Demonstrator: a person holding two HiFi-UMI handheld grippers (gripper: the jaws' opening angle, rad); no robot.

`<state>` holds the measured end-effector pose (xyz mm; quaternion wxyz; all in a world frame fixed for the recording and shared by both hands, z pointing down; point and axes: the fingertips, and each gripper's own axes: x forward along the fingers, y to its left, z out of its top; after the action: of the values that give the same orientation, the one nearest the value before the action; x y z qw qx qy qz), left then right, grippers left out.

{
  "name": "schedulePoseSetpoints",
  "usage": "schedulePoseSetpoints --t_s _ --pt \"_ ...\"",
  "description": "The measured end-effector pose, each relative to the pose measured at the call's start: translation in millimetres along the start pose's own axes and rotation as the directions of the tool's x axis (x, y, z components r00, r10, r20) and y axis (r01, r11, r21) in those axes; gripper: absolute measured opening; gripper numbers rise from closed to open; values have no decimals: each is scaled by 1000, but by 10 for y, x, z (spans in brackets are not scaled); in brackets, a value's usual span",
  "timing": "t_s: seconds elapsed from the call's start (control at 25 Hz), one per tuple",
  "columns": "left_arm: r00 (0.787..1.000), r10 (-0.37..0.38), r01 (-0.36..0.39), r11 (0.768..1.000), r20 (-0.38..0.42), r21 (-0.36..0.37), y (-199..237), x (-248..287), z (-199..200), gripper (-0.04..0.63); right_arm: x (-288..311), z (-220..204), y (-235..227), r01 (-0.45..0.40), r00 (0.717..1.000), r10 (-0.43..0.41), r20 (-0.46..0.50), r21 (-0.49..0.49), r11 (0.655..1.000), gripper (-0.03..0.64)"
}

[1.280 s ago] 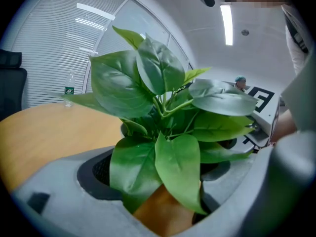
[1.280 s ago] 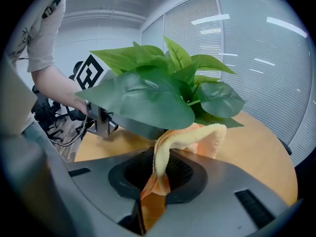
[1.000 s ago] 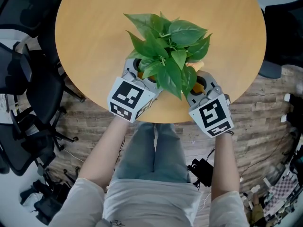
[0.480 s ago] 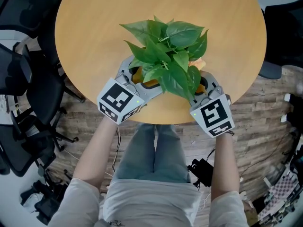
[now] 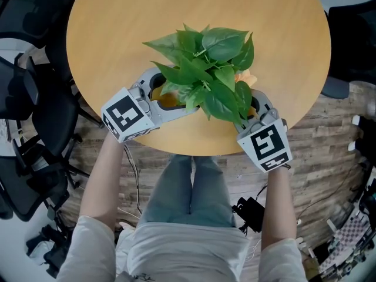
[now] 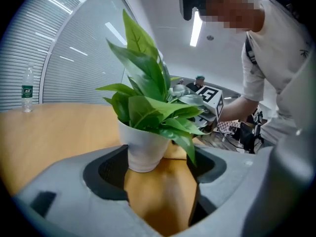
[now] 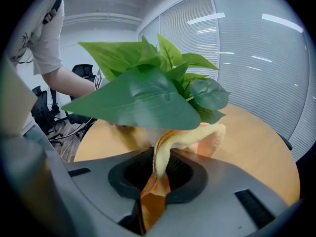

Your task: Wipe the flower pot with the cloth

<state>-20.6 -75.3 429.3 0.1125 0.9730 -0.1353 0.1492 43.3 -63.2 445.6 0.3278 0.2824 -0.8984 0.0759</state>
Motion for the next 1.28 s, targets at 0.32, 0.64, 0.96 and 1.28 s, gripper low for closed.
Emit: schedulePoseSetpoints --t_s 0.32,0.64,0.96,1.28 --pt "998 17 -17 1000 68 2 280 -48 99 383 -7 -8 2 -5 1000 5 -4 -3 1000 55" --pt "990 -125 122 991 68 49 208 163 234 456 6 -5 12 -4 1000 4 -2 6 1000 55" --pt "988 -123 121 992 97 33 199 200 274 443 -44 -30 -56 20 1000 -20 4 24 1000 55" --pt "994 30 -30 1000 106 -2 131 280 287 443 -101 -64 -480 110 993 -110 -37 9 994 55"
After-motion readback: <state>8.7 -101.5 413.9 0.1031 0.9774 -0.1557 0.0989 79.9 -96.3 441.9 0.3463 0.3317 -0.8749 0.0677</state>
